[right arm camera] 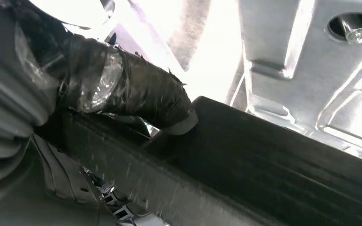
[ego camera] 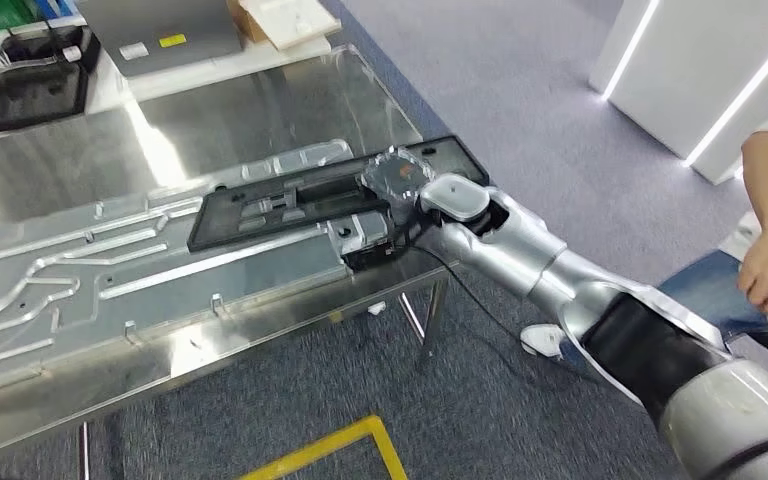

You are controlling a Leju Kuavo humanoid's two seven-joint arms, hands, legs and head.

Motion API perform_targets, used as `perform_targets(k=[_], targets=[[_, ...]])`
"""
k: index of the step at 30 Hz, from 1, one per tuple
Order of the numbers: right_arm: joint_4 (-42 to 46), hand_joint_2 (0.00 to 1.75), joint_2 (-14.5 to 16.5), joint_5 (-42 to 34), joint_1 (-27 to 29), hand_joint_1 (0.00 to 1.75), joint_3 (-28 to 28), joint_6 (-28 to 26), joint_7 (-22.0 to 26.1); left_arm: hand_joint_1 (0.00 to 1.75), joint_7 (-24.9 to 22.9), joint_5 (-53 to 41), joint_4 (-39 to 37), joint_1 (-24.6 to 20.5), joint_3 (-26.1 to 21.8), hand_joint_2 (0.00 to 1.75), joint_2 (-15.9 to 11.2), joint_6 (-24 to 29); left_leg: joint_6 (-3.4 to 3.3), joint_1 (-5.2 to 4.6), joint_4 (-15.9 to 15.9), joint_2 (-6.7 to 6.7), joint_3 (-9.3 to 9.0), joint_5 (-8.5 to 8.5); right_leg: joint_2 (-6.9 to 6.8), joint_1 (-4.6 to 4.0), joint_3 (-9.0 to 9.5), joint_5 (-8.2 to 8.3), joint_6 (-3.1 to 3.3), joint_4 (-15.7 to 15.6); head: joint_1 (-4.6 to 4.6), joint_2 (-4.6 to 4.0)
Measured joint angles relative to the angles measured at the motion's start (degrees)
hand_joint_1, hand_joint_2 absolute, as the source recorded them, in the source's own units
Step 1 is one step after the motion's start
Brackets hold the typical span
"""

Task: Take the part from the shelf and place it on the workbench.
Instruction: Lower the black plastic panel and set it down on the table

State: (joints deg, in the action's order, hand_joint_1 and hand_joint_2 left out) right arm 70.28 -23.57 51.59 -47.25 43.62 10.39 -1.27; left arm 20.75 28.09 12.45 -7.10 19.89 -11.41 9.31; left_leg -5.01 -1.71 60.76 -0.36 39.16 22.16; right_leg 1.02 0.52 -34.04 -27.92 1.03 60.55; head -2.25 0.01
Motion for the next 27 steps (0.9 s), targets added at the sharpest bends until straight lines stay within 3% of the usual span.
perform_targets(k=[2,4,6,8,9,10,12,13,14,16,19,21,23,24,25,27], targets=[[-0.4,1.75,-0.2,-0.3,0.7,1.75,0.0,0.1,-0.1,0.0,0.1,0.4,0.0,0.0,0.0,1.75,-0.3,0.0,-0.29,-0.32,-2.2,0.03,-1.07,0.05,-0.05,0.03,0.17,0.08,-0.46,-0.8,0.03,0.0],[-0.9,1.75,-0.6,-0.8,1.4,1.75,0.0,0.4,-0.2,0.0,0.2,0.8,0.0,0.1,0.0,1.75,-0.3,-0.5,0.08,0.12,-4.9,0.24,-2.82,-0.36,-0.18,-0.34,-0.12,-0.63,-0.86,-0.2,-0.03,-0.01],[-1.5,1.75,-1.0,-1.7,1.4,1.75,0.0,0.6,-0.2,0.0,0.4,0.9,0.0,0.0,0.0,1.75,-0.1,-1.3,0.54,0.57,-6.5,0.39,-4.14,-0.66,-0.26,-0.46,-2.65,-2.78,-1.24,4.8,-0.14,-0.01],[-2.7,0.87,-1.2,-2.4,1.6,0.87,0.0,0.6,-0.2,0.0,0.4,0.9,0.0,-0.2,0.0,1.75,0.2,-2.2,0.75,0.74,-6.3,0.3,-4.48,-0.18,-0.33,-0.15,-6.83,-4.53,-1.76,11.4,-0.18,-0.01],[-3.4,0.44,-1.2,-2.7,2.1,0.44,0.0,0.5,-0.2,0.0,0.3,0.9,0.0,-0.2,0.0,1.75,0.3,-2.4,1.05,0.94,-5.9,0.22,-4.51,0.26,-0.39,0.13,-8.13,-4.17,-2.08,12.8,-0.19,-0.01],[-4.2,0.0,-1.2,-2.9,2.6,0.0,0.0,0.3,-0.1,0.0,0.1,0.9,0.0,-0.2,0.0,1.75,0.4,-2.5,1.43,1.23,-5.2,0.14,-4.5,0.8,-0.5,0.46,-8.43,-2.88,-2.45,12.2,-0.18,-0.01],[-5.5,0.0,-1.2,-3.2,3.3,0.0,0.0,-0.3,0.1,0.0,-0.7,1.0,0.0,-0.1,0.0,1.75,0.4,-2.0,2.48,1.81,-3.3,0.01,-4.25,2.17,-0.77,1.2,-6.36,0.9,-3.37,6.3,-0.19,-0.01],[-6.2,0.0,-1.2,-3.2,3.4,0.0,0.0,-0.7,0.1,0.0,-1.2,1.0,0.0,-0.1,0.0,1.31,0.4,-1.5,3.04,1.83,-2.1,-0.03,-3.83,2.96,-0.73,1.46,-5.23,2.04,-3.57,3.7,-0.23,-0.01],[-6.6,0.0,-1.2,-3.2,3.4,0.0,0.0,-1.1,0.0,0.0,-1.6,0.9,0.0,-0.1,0.0,0.87,0.3,-0.8,3.49,1.78,-1.1,-0.07,-3.38,3.57,-0.63,1.55,-4.56,2.5,-3.37,2.3,-0.24,-0.01],[-7.2,0.0,-1.1,-3.3,3.5,0.0,0.0,-1.7,-0.3,0.0,-2.2,1.0,0.0,0.0,0.0,0.0,0.3,0.7,4.01,1.59,0.1,-0.15,-2.78,4.17,-0.29,1.38,-4.45,2.26,-2.33,2.2,-0.23,0.0],[-7.5,0.0,-1.0,-3.9,3.7,0.0,0.0,-1.8,-1.1,0.0,-2.7,1.1,0.0,0.3,0.0,0.0,0.2,1.9,4.45,1.81,1.3,-0.1,-2.36,5.12,-0.29,1.4,-4.53,2.2,-1.22,2.5,-0.19,-0.01],[-7.5,0.0,-1.0,-4.4,3.6,0.0,0.0,-1.9,-1.5,0.0,-3.0,1.2,0.0,0.4,0.0,0.0,0.2,2.4,5.06,1.98,6.2,0.05,-0.09,8.08,-0.39,1.5,-4.42,2.24,-0.79,2.4,-0.17,0.0],[-7.5,0.0,-0.8,-5.0,3.4,0.0,0.0,-2.0,-1.8,0.0,-3.6,1.3,0.0,0.4,0.0,0.0,0.3,3.4,5.41,2.04,13.4,0.09,3.36,11.09,-0.46,1.35,-4.38,2.23,-0.63,2.3,-0.16,0.0],[-7.4,0.0,-0.7,-5.3,3.4,0.0,0.0,-2.0,-1.9,0.0,-3.8,1.4,0.0,0.5,0.0,0.0,0.3,3.9,5.34,2.04,15.5,0.08,4.44,11.45,-0.48,1.22,-4.36,2.22,-0.6,2.3,-0.16,-0.01],[-7.3,0.0,-0.6,-5.7,3.4,0.0,0.0,-2.0,-2.1,0.0,-4.1,1.4,0.0,0.6,0.0,0.0,0.4,4.4,5.1,2.0,15.6,0.08,4.62,10.81,-0.47,1.07,-4.33,2.21,-0.58,2.3,-0.16,-0.01],[-6.7,0.0,-0.3,-6.3,3.3,0.0,-0.1,-2.2,-2.3,0.0,-4.8,1.4,0.0,0.8,0.0,0.0,0.5,5.3,4.03,1.68,9.8,0.05,1.79,7.25,-0.43,0.73,-4.12,2.21,-0.57,2.2,-0.16,-0.01]])
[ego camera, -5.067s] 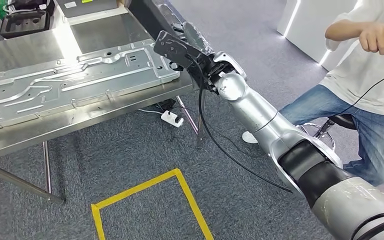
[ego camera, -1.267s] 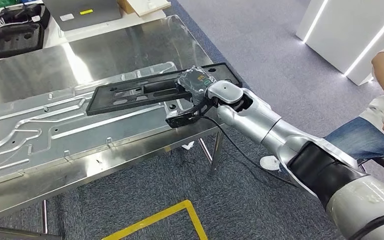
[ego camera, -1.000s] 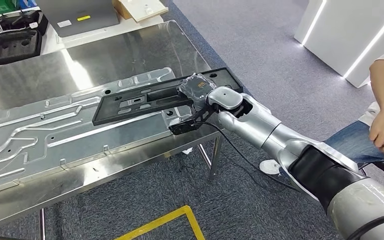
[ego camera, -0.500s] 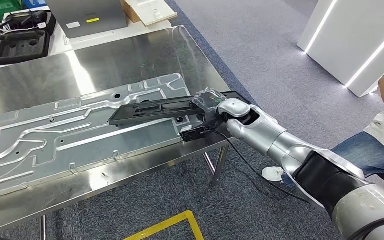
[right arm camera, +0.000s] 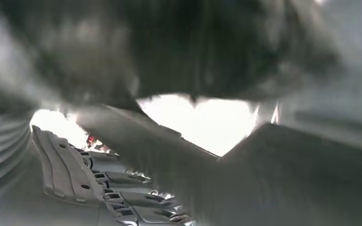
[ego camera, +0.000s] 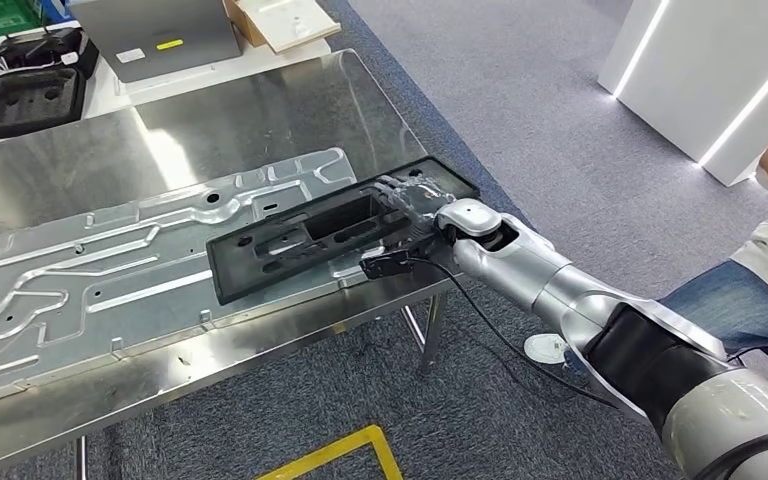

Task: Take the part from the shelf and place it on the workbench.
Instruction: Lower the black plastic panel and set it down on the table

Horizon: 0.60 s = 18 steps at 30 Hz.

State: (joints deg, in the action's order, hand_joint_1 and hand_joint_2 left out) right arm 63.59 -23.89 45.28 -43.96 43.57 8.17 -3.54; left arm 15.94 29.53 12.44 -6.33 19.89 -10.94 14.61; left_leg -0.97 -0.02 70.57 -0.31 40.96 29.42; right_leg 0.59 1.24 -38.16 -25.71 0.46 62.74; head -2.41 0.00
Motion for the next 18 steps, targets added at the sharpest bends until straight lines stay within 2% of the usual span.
perform_targets(k=[2,3,5,7,9,11,12,13,14,16,17,18], targets=[[0.8,0.0,0.3,-0.8,-0.3,0.0,-0.2,-0.5,-0.3,0.0,-0.8,0.0,0.0,0.0,0.0,0.0,0.0,0.8,-1.37,-0.54,-7.3,0.14,-3.67,-2.47,0.0,-0.16,0.35,0.11,-0.12,-0.4,-0.04,-0.01],[1.1,0.0,0.4,-1.3,-0.4,0.0,-0.4,-0.9,-0.4,0.0,-1.1,0.0,0.0,-0.1,0.0,0.0,-0.1,1.0,-1.86,-0.82,-9.4,0.24,-4.7,-2.88,-0.02,-0.11,0.49,0.24,-0.3,-0.7,-0.04,0.0],[1.9,0.0,0.7,-3.0,-0.7,0.0,-0.7,-1.7,-0.5,0.0,-1.8,0.1,0.0,-0.1,0.0,0.0,-0.1,1.4,-2.23,-1.15,-10.8,0.37,-5.28,-3.14,-0.09,0.03,0.8,0.62,-0.86,-1.5,-0.04,0.0],[2.9,0.0,1.0,-5.5,-0.6,0.0,-1.3,-2.8,-0.2,0.0,-2.3,0.3,0.0,-0.1,0.0,0.0,-0.1,1.6,-2.25,-0.82,-12.3,0.51,-6.23,-4.03,-0.31,-0.03,0.75,0.21,-1.32,-1.2,-0.07,0.0],[3.8,0.0,1.2,-7.5,-0.7,0.0,-2.1,-3.7,0.0,0.0,-2.7,0.4,0.0,0.0,0.0,0.0,0.0,1.6,-2.32,-0.45,-13.6,0.64,-6.94,-4.8,-0.43,-0.13,-0.91,-2.46,-1.57,2.9,-0.09,0.01],[4.3,0.0,1.3,-8.3,-0.7,0.0,-2.6,-3.9,0.1,0.0,-2.8,0.4,0.0,0.0,0.0,0.0,0.1,1.6,-2.48,-0.46,-13.6,0.59,-6.9,-4.88,-0.39,-0.16,-3.98,-5.98,-1.85,9.9,-0.09,0.0],[4.5,0.0,1.3,-8.6,-0.5,0.0,-2.7,-4.0,0.2,0.0,-2.9,0.4,0.0,0.1,0.0,0.0,0.2,1.6,-2.46,-0.47,-13.4,0.56,-6.85,-4.83,-0.4,-0.14,-5.15,-6.82,-2.03,12.6,-0.09,-0.01],[4.7,0.0,1.4,-9.3,-0.4,0.0,-2.8,-4.0,0.2,0.0,-2.9,0.5,0.0,0.1,0.0,0.0,0.2,1.6,-2.39,-0.45,-13.3,0.52,-6.79,-4.73,-0.42,-0.1,-5.47,-6.54,-2.19,13.2,-0.09,-0.01],[5.0,0.0,1.5,-10.3,-0.3,0.0,-2.9,-4.2,0.2,0.0,-3.0,0.5,0.0,0.2,0.0,0.0,0.3,1.6,-2.23,-0.4,-13.0,0.48,-6.75,-4.57,-0.46,-0.02,-4.65,-5.19,-2.32,11.6,-0.09,-0.01],[6.1,0.0,1.8,-13.2,-0.4,0.0,-3.6,-4.6,0.1,0.0,-3.0,0.7,0.0,0.2,0.0,0.0,0.4,1.8,-1.69,-0.27,-11.9,0.43,-6.55,-3.98,-0.57,0.11,-0.87,-1.68,-2.35,4.2,-0.07,0.0],[6.7,0.0,2.0,-14.8,-0.5,0.0,-4.0,-4.8,0.0,0.0,-3.1,0.8,0.0,0.2,0.0,0.0,0.4,1.9,-1.34,-0.33,-11.3,0.4,-6.41,-3.63,-0.55,0.06,0.81,-0.64,-2.11,1.0,-0.06,0.0],[7.3,0.0,2.2,-16.0,-0.8,0.0,-4.3,-4.9,-0.3,0.0,-3.1,0.9,0.0,0.2,0.0,0.0,0.4,2.1,-1.01,-0.39,-10.8,0.4,-6.24,-3.39,-0.49,-0.06,1.78,-0.26,-1.78,-0.8,-0.04,0.0]])
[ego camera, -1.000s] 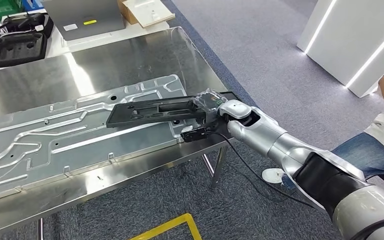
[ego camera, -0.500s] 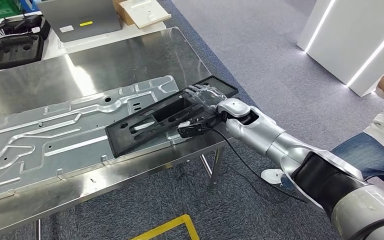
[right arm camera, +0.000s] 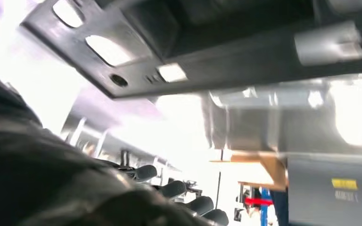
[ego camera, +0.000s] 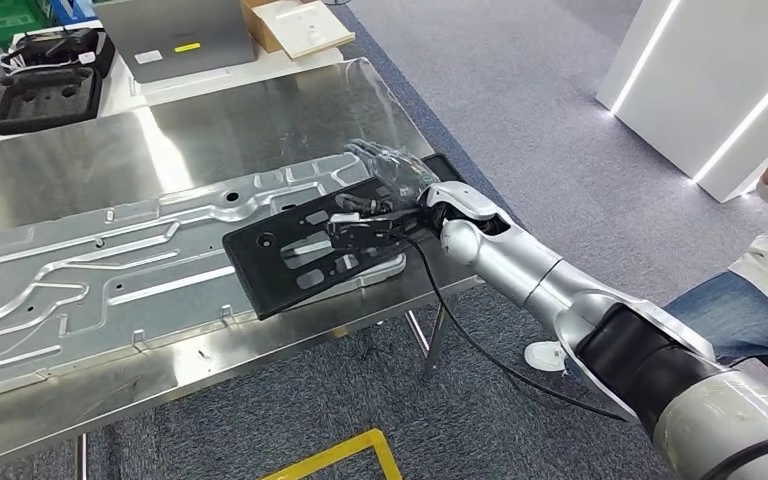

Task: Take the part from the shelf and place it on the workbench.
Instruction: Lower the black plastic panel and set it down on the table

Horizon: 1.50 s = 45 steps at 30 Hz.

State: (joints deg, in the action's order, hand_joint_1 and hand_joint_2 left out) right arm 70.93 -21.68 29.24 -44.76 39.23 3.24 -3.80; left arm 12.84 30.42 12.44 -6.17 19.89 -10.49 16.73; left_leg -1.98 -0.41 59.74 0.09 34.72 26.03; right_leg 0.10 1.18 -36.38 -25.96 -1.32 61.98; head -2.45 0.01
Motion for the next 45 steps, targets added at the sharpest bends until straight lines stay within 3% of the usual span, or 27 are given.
perform_targets(k=[3,5,8,9,10,11,13,15,19,21,23,25,26,29,30,33,35,37,39,40,41,42,45], targets=[[1.5,0.0,0.4,-2.0,-0.6,0.0,-0.4,-0.5,-1.1,0.0,-0.1,0.3,0.0,0.0,0.0,0.0,0.1,0.8,0.64,-0.09,0.4,-0.01,0.36,0.13,0.14,-0.17,0.22,0.21,1.08,-0.6,0.04,-0.01],[2.4,0.0,0.5,-2.5,-0.8,0.0,-0.7,-1.0,-1.8,0.0,0.0,0.2,0.0,0.1,0.0,0.0,0.1,1.5,1.27,0.03,2.1,-0.05,1.18,1.73,0.07,0.18,0.02,0.52,1.66,-0.8,0.11,0.0],[3.5,0.0,0.5,-3.0,-0.9,0.0,-1.3,-1.8,-2.3,0.0,0.1,0.0,0.0,0.2,0.0,0.0,0.2,2.1,2.44,0.52,12.0,-0.07,5.15,7.49,-0.11,0.4,-0.58,0.9,2.1,-0.8,0.17,0.0],[3.7,0.0,0.5,-3.1,-0.9,0.0,-1.4,-1.8,-2.4,0.0,0.1,-0.1,0.0,0.2,0.0,0.0,0.3,2.2,2.62,0.68,14.8,-0.07,6.19,8.56,-0.15,0.4,-0.77,1.02,2.12,-0.8,0.17,0.0],[3.9,0.0,0.5,-3.2,-0.8,0.0,-1.4,-1.9,-2.4,0.0,0.1,-0.1,0.0,0.3,0.0,0.0,0.4,2.2,2.68,0.79,15.8,-0.07,6.33,8.6,-0.16,0.4,-0.91,1.13,2.09,-0.8,0.16,-0.01],[4.1,0.0,0.5,-3.2,-0.8,0.0,-1.4,-1.9,-2.5,0.0,0.1,-0.1,0.0,0.3,0.0,0.0,0.4,2.3,2.63,0.85,14.5,-0.07,5.32,7.56,-0.16,0.41,-0.99,1.25,2.03,-0.8,0.17,-0.01],[4.6,0.0,0.5,-3.2,-0.8,0.0,-1.4,-1.9,-2.5,0.0,0.1,-0.2,0.0,0.3,0.0,0.0,0.5,2.3,2.27,0.87,6.8,-0.11,0.95,4.29,-0.14,0.43,-1.05,1.48,1.79,-0.9,0.17,0.0],[5.0,0.0,0.5,-3.3,-1.0,0.0,-1.6,-2.2,-2.6,0.0,0.1,-0.2,0.0,0.1,0.0,0.0,0.5,2.4,1.79,0.57,0.6,-0.18,-2.32,2.59,-0.13,0.38,-1.13,1.87,1.22,-1.1,0.17,0.0],[5.4,0.0,0.5,-4.3,-0.9,0.0,-2.5,-4.4,-3.1,0.0,0.1,-0.1,0.0,0.2,0.0,0.0,0.5,2.8,0.6,0.26,-1.5,-0.14,-2.69,1.34,-0.15,0.36,-1.31,2.62,-0.38,-1.8,0.13,-0.01],[5.4,0.0,0.4,-5.1,-0.9,0.0,-3.2,-5.5,-3.3,0.0,0.2,-0.1,0.0,0.2,0.0,0.0,0.6,3.0,-0.24,0.44,-2.5,0.07,-2.53,0.22,-0.12,0.2,-2.66,0.19,-0.66,1.0,0.03,-0.01],[5.4,0.0,0.1,-5.9,-0.9,0.0,-4.0,-6.3,-3.6,0.0,0.2,-0.1,0.0,0.2,0.0,0.0,0.6,3.2,-0.8,0.3,-2.5,0.16,-1.89,-0.31,-0.08,0.02,-5.41,-4.14,-0.57,8.2,-0.04,-0.01],[5.5,0.0,-0.3,-6.7,-0.8,0.0,-4.9,-6.9,-3.9,0.0,0.2,0.0,0.0,0.3,0.0,0.0,0.7,3.4,-0.95,0.07,-2.0,0.18,-1.1,-0.49,-0.05,-0.12,-7.04,-6.19,-0.52,13.5,-0.02,0.0],[5.7,0.0,-0.5,-7.1,-0.8,0.0,-5.4,-7.1,-4.1,0.0,0.2,0.0,0.0,0.3,0.0,0.0,0.7,3.5,-0.95,-0.01,-1.7,0.18,-0.72,-0.53,-0.06,-0.14,-6.31,-5.69,-0.45,13.1,-0.02,0.0],[6.3,0.0,-0.9,-7.5,-0.9,0.0,-7.0,-7.3,-4.4,0.0,0.1,0.1,0.0,0.3,0.0,0.0,0.8,3.6,-0.64,-0.2,-0.2,0.15,0.38,-0.35,-0.11,-0.25,0.18,-2.12,0.09,2.5,-0.01,-0.01],[6.6,0.0,-1.0,-7.5,-1.0,0.0,-7.4,-7.3,-4.5,0.0,0.1,0.1,0.0,0.3,0.0,0.0,0.8,3.6,-0.42,-0.27,0.2,0.14,0.77,-0.33,-0.11,-0.36,1.48,-1.6,0.34,0.0,-0.01,-0.01],[7.0,0.0,-1.2,-7.5,-0.9,0.0,-8.3,-7.5,-4.6,0.0,0.1,0.2,0.0,0.4,0.0,0.0,0.8,3.7,0.34,-0.4,0.5,0.11,1.41,-0.71,-0.01,-0.51,1.57,-1.05,1.22,-1.0,0.0,0.01],[7.2,0.0,-1.2,-7.6,-0.9,0.0,-8.6,-7.6,-4.6,0.0,0.1,0.2,0.0,0.4,0.0,0.0,0.8,3.7,1.1,-0.31,1.6,0.03,1.95,0.31,-0.04,-0.2,1.42,-0.47,1.82,-1.4,0.04,0.0],[7.5,0.0,-1.2,-7.6,-1.0,0.0,-9.0,-7.9,-4.7,0.0,0.1,0.2,0.0,0.4,0.0,0.0,0.8,3.7,2.05,0.03,6.3,-0.03,3.77,3.77,-0.13,0.06,1.11,0.08,2.18,-1.6,0.08,0.0],[7.8,0.0,-1.2,-7.7,-1.0,0.0,-9.3,-8.4,-5.1,0.0,0.0,0.2,0.0,0.4,0.0,0.0,0.8,3.7,2.75,0.46,13.2,-0.01,6.29,7.39,-0.17,0.1,0.49,0.53,2.24,-1.6,0.07,-0.01],[7.9,0.0,-1.2,-7.9,-0.9,0.0,-9.4,-8.6,-5.4,0.0,0.0,0.3,0.0,0.4,0.0,0.0,0.8,3.7,2.93,0.63,15.3,-0.01,6.84,8.07,-0.17,0.11,0.13,0.77,2.21,-1.5,0.08,-0.01],[8.1,0.0,-1.3,-8.1,-0.9,0.0,-9.6,-9.0,-5.7,0.0,0.0,0.3,0.0,0.4,0.0,0.0,0.9,3.7,2.99,0.75,15.2,-0.01,6.35,7.71,-0.16,0.11,-0.19,1.0,2.15,-1.5,0.08,-0.01],[8.3,0.0,-1.4,-8.3,-0.8,0.0,-9.7,-9.4,-6.0,0.0,0.0,0.3,0.0,0.4,0.0,0.0,0.9,3.7,2.93,0.82,12.9,-0.01,4.67,6.41,-0.14,0.12,-0.44,1.21,2.06,-1.4,0.09,-0.01],[9.2,0.0,-1.7,-9.1,-0.8,0.0,-10.7,-11.0,-6.8,0.0,0.1,0.3,0.0,0.3,0.0,0.0,0.8,3.8,2.1,0.55,1.5,-0.11,-2.11,2.82,-0.17,0.12,-0.73,1.82,1.41,-1.6,0.08,-0.01]])
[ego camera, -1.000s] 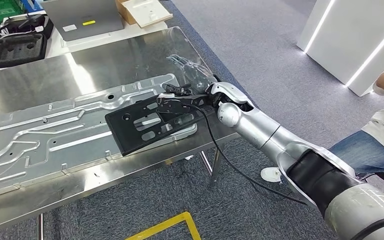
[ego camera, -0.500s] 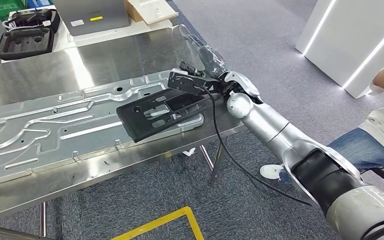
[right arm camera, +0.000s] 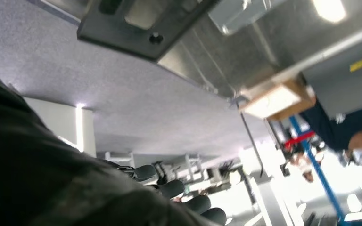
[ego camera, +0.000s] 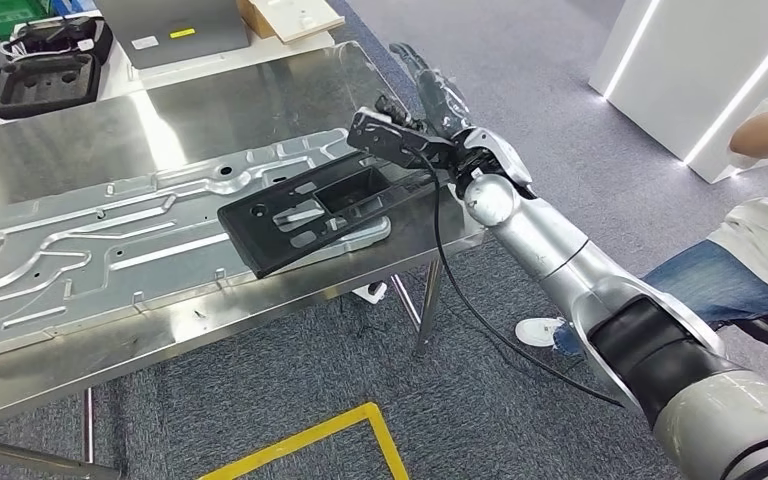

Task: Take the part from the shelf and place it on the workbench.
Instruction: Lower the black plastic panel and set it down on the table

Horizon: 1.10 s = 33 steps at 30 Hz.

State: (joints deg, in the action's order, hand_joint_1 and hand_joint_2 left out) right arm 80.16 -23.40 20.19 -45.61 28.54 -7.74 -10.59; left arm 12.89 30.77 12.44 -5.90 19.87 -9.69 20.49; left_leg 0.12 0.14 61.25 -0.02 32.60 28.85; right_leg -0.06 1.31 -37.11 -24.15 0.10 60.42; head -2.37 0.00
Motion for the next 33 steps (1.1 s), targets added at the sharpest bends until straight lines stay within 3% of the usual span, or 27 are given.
perform_targets(k=[1,4,5,7,9,10,11,12,14,16,20,22,24,25,26,27,30,31,33], targets=[[0.2,0.0,-0.1,-0.3,0.0,0.0,-0.3,-0.6,-0.1,0.0,0.0,0.0,0.0,0.0,0.0,0.0,0.0,0.0,-0.34,-0.2,-1.8,-0.04,-0.94,-0.25,-0.02,0.0,-0.04,0.26,-0.35,-0.1,-0.01,0.01],[0.7,0.0,-0.5,-2.1,0.2,0.0,-0.9,-2.4,-0.3,0.0,0.0,0.1,0.0,0.0,0.0,0.0,-0.1,0.1,-1.44,-0.45,-2.9,0.03,-0.96,-1.14,-0.04,0.08,-0.15,1.02,-1.45,-0.7,-0.02,0.02],[0.9,0.0,-0.7,-2.9,0.4,0.0,-1.2,-3.2,-0.3,0.0,0.0,0.1,0.0,0.0,0.0,0.0,-0.1,0.1,-1.89,-0.37,-3.4,0.13,-0.9,-1.75,-0.02,0.08,-0.48,0.52,-1.72,-0.3,-0.04,0.01],[1.4,0.0,-1.1,-4.4,0.6,0.0,-2.3,-4.9,0.0,0.0,0.1,0.1,0.0,-0.1,0.0,0.0,0.0,0.1,-2.72,-0.19,-4.2,0.33,-0.43,-2.91,0.05,-0.02,-2.28,-2.82,-1.96,3.7,-0.09,0.01],[1.9,0.0,-1.5,-5.4,0.9,0.0,-3.3,-6.3,0.3,0.0,0.2,0.1,0.0,0.0,0.0,0.0,0.0,0.1,-3.13,-0.35,-4.1,0.38,0.52,-3.46,0.11,-0.18,-4.92,-7.09,-2.1,11.1,-0.1,0.01],[2.2,0.0,-1.6,-5.7,1.3,0.0,-3.7,-7.0,0.4,0.0,0.3,0.1,0.0,0.0,0.0,0.0,0.0,0.1,-3.16,-0.39,-3.9,0.39,1.01,-3.64,0.11,-0.21,-5.62,-8.17,-2.19,13.8,-0.1,0.01],[2.4,0.0,-1.7,-5.8,1.7,0.0,-4.1,-7.5,0.5,0.0,0.4,0.2,0.0,0.0,0.0,0.0,0.1,0.1,-3.14,-0.42,-3.6,0.4,1.49,-3.78,0.1,-0.19,-5.33,-8.22,-2.25,14.4,-0.1,0.01],[2.7,0.0,-1.7,-6.0,2.0,0.0,-4.5,-8.0,0.6,0.0,0.5,0.2,0.0,0.0,0.0,0.0,0.1,0.1,-3.09,-0.41,-3.2,0.4,1.96,-3.87,0.06,-0.14,-3.9,-7.33,-2.28,12.8,-0.1,0.01],[3.3,0.0,-1.7,-6.6,2.2,0.0,-5.6,-8.9,0.9,0.0,0.6,0.2,0.0,0.0,0.0,0.0,0.2,0.1,-2.82,-0.46,-2.0,0.38,2.97,-3.85,0.01,-0.08,0.68,-5.05,-2.2,5.6,-0.1,0.0],[3.9,0.0,-1.8,-7.2,2.4,0.0,-6.8,-9.5,1.2,0.0,0.6,0.2,0.0,0.0,0.0,0.0,0.3,0.1,-2.33,-0.63,-1.0,0.31,3.87,-3.85,0.11,-0.18,3.12,-4.05,-1.65,1.1,-0.08,0.0],[4.6,0.0,-1.9,-7.9,3.0,0.0,-8.2,-9.9,1.6,0.0,0.6,0.2,0.0,0.1,0.0,0.0,0.2,0.1,-1.01,-0.7,-0.4,0.17,4.74,-3.91,0.16,-0.21,2.62,-3.01,-0.04,0.5,-0.07,0.01],[5.0,0.0,-1.9,-8.0,3.1,0.0,-8.6,-10.0,1.6,0.0,0.6,0.2,0.0,0.1,0.0,0.0,0.2,0.1,-0.21,-0.48,3.3,0.12,6.29,-0.88,0.05,0.1,2.1,-2.35,0.57,0.3,-0.01,0.0],[5.3,0.0,-1.9,-8.0,3.2,0.0,-8.9,-10.1,1.6,0.0,0.6,0.2,0.0,0.1,0.0,0.0,0.3,0.1,0.49,-0.19,10.4,0.11,8.8,3.44,0.02,0.12,1.35,-1.77,0.77,0.3,0.02,0.0],[5.4,0.0,-1.9,-8.0,3.4,0.0,-9.0,-10.1,1.6,0.0,0.6,0.2,0.0,0.1,0.0,0.0,0.3,0.1,0.65,-0.1,13.3,0.12,9.63,4.76,0.02,0.08,0.94,-1.47,0.76,0.3,0.02,0.0],[5.4,0.0,-1.9,-8.0,3.5,0.0,-9.1,-10.1,1.6,0.0,0.6,0.2,0.0,0.1,0.0,0.0,0.4,0.1,0.65,-0.06,14.3,0.11,9.54,5.09,0.02,0.03,0.55,-1.16,0.75,0.3,0.01,0.0],[5.5,0.0,-1.9,-8.0,3.6,0.0,-9.1,-10.1,1.6,0.0,0.6,0.2,0.0,0.1,0.0,0.0,0.4,0.1,0.51,-0.06,13.2,0.1,8.33,4.45,0.02,-0.05,0.21,-0.87,0.73,0.3,0.02,0.0],[6.0,0.0,-1.9,-8.1,3.7,0.0,-9.5,-10.2,1.6,0.0,0.5,0.2,0.0,-0.1,0.0,0.0,0.3,0.2,-0.8,-0.48,1.7,0.1,0.84,0.9,0.01,-0.23,-0.31,-0.08,0.47,0.2,0.02,0.0],[6.2,0.0,-1.9,-8.3,3.7,0.0,-9.6,-10.2,1.6,0.0,0.5,0.2,0.0,-0.2,0.0,0.0,0.3,0.2,-1.3,-0.73,-1.0,0.13,-0.69,0.39,-0.03,-0.23,-0.37,0.2,0.21,0.1,0.02,0.01],[6.3,0.0,-1.9,-8.6,3.8,0.0,-9.8,-10.3,1.6,0.0,0.6,0.2,0.0,-0.3,0.0,0.0,0.2,0.3,-2.03,-1.11,-2.6,0.21,-1.19,0.06,-0.13,-0.15,-0.37,0.84,-0.51,-0.4,0.01,0.0]])
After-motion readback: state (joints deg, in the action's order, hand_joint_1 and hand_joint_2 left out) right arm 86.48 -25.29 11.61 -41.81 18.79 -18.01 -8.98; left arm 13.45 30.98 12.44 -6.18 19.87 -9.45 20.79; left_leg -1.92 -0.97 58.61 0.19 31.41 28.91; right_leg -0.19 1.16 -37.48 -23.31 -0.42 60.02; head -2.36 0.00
